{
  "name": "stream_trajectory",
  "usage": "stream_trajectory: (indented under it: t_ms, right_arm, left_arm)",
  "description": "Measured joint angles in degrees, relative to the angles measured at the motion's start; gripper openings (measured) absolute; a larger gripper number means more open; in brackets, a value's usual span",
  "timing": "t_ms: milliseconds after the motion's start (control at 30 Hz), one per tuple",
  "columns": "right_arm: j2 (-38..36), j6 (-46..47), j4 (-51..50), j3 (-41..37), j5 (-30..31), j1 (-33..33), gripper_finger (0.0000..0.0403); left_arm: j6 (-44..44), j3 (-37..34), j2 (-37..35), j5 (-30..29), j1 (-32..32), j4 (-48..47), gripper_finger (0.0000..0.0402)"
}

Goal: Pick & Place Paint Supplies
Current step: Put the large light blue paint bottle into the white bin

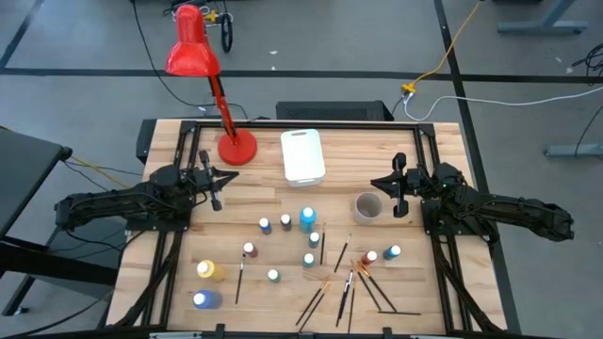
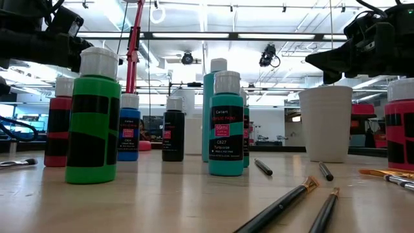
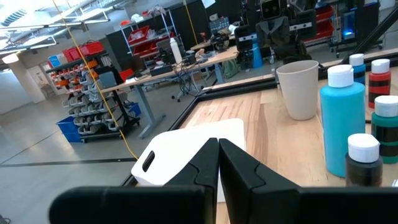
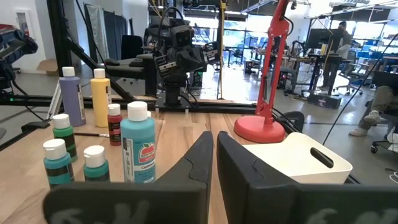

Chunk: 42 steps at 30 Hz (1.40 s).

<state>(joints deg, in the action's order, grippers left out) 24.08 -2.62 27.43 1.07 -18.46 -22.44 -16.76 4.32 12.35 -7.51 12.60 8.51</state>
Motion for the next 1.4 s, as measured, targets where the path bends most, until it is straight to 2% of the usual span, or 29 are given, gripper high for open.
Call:
stream_trajectory:
  t_ms: [733,1067,1233,1333,1400]
  right_arm:
    - [0.0,-0.78,0.01,0.01,-0.02,0.0,0.0026]
    - [0.0,-1.0,1.31,-0.01,-0.32,0.04,0.0026]
    - [0.0,-5.23,9.51,0.0,5.64,0.04,0.0026]
    - [0.02,-3.84,15.85,-0.01,5.74,0.04,0.0026]
    - [0.2,-2.67,19.42,0.01,3.62,0.04,0.0027]
  left_arm:
    - [1.99,0.0,0.01,1.69,-0.02,1.62,0.0024]
    - [4.48,0.0,0.01,4.13,-0.02,6.41,0.0073]
    - [4.55,0.0,0.01,4.13,0.0,7.33,0.0106]
    - [4.59,0.0,0.01,4.13,-0.02,8.07,0.012]
    - [5.49,0.0,0.01,4.13,-0.02,8.9,0.0126]
